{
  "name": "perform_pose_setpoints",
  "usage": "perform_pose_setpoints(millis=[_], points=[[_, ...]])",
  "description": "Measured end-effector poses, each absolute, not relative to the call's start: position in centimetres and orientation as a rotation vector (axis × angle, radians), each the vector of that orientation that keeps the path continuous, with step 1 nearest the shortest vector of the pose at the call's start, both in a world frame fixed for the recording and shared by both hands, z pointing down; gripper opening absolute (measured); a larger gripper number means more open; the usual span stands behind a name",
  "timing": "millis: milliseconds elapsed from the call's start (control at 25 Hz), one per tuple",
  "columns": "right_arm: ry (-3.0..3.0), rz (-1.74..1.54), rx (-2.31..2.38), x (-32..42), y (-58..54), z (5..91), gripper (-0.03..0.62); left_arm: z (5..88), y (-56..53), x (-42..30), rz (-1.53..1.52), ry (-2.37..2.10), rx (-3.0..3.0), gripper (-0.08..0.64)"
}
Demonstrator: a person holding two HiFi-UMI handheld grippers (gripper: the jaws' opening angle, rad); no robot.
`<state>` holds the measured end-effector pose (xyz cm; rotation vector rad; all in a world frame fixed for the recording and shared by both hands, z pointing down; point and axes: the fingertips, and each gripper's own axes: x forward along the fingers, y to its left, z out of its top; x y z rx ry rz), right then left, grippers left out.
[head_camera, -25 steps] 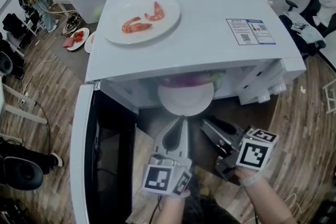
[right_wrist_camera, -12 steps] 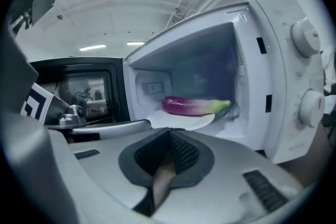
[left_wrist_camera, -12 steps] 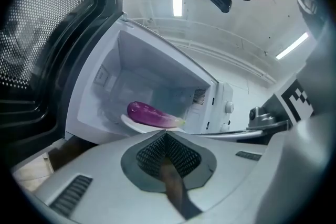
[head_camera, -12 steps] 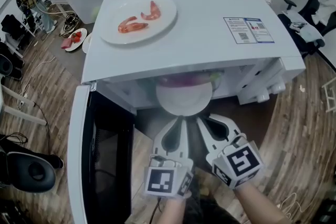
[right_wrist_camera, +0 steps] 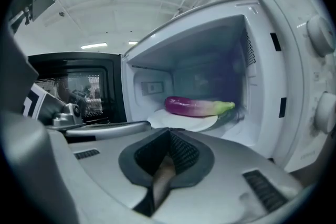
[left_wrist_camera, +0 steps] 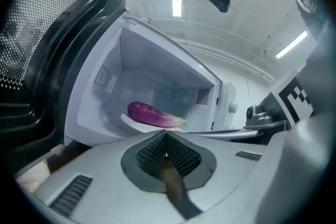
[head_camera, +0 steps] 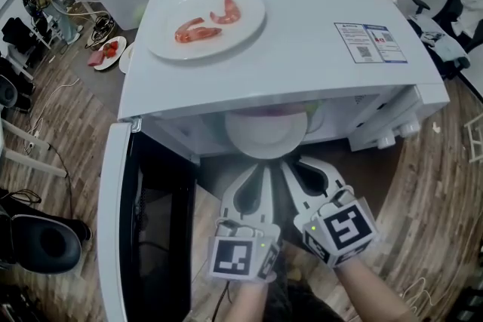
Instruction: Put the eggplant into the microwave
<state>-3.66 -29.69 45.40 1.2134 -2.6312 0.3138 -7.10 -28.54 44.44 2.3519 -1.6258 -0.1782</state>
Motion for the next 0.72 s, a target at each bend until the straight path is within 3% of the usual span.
perform_pose_setpoints(millis=[720], points=[[-2.605, 0.311, 1.255, -5.0, -31.5, 45.7, 0.002, 44.7, -30.3, -8.1, -0.169, -1.617, 2.335, 0.000]])
